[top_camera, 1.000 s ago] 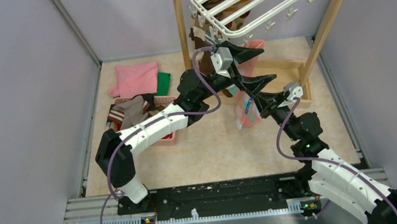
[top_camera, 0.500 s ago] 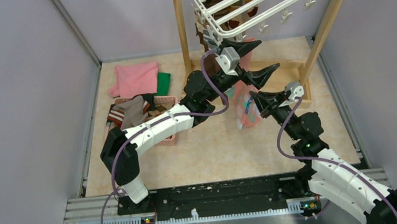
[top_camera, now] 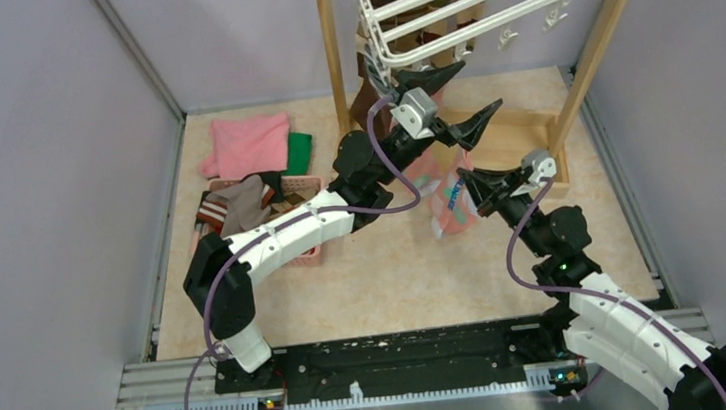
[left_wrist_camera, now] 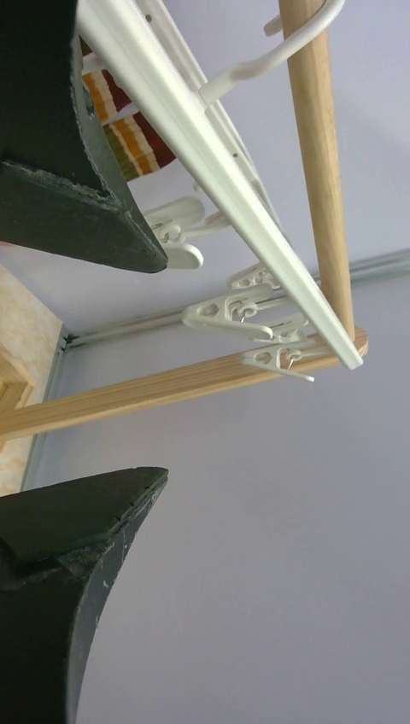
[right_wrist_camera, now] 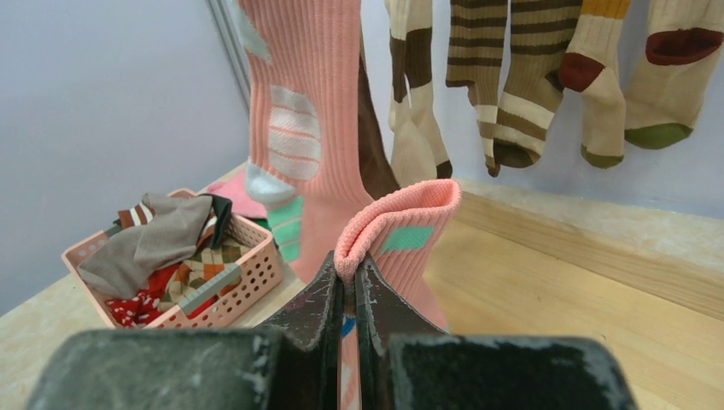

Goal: Clip the socks to the hanger
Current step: Rotate the hanger, then open the clamp at the hanger.

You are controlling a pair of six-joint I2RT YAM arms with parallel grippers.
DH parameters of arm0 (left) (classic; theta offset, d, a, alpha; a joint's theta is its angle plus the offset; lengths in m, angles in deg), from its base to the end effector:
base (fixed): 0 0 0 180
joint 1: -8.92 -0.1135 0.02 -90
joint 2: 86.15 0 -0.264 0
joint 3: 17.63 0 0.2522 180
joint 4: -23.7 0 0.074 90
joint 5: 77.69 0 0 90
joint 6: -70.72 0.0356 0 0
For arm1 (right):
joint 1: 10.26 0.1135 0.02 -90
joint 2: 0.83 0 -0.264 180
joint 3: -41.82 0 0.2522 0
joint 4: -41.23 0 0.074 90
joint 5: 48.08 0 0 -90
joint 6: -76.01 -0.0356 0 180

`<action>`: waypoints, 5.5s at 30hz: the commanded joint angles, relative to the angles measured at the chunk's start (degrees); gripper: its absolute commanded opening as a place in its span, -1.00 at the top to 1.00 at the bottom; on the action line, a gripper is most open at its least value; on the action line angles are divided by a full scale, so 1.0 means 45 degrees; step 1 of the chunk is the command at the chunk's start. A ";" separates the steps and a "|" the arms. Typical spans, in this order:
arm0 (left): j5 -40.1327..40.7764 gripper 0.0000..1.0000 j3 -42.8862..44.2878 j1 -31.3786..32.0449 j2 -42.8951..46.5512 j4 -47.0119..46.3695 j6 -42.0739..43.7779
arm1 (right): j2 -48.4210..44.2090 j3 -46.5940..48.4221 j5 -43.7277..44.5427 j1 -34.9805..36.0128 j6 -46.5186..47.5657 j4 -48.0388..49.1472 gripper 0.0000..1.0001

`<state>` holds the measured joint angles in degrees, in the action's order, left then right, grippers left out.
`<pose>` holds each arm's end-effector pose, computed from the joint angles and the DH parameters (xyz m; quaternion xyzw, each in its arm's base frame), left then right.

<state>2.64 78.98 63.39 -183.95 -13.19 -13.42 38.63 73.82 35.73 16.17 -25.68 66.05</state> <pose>0.2256 -0.3262 0.4335 0.2933 0.3554 -0.4000 0.7922 0.1511 0.0794 0.2812 -0.1190 0.5810 0.2930 0.7500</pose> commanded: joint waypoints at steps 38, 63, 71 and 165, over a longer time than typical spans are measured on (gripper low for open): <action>0.1893 -0.64 -0.2061 -0.0596 0.3791 0.2046 0.1112 | -0.0335 -0.0080 -0.0323 -0.0217 -0.0255 0.0763 1.00; -0.3420 -0.48 -0.2314 -0.4519 0.3769 0.1198 -0.4557 | -0.0355 -0.0011 -0.0516 -0.0211 -0.0197 0.0832 1.00; -0.3262 -0.49 -0.2950 -0.4893 0.4519 0.1627 -0.4354 | -0.0545 0.0003 -0.0700 -0.0235 -0.0081 0.0730 1.00; -1.3393 0.89 -0.8126 -0.5233 0.2032 -1.1059 -1.4357 | 0.1728 0.3549 -0.8623 0.1117 0.1325 -0.0386 1.00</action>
<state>-56.72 41.86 39.44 -175.69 -46.70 -77.15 46.80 86.48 -4.40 20.39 -20.54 63.80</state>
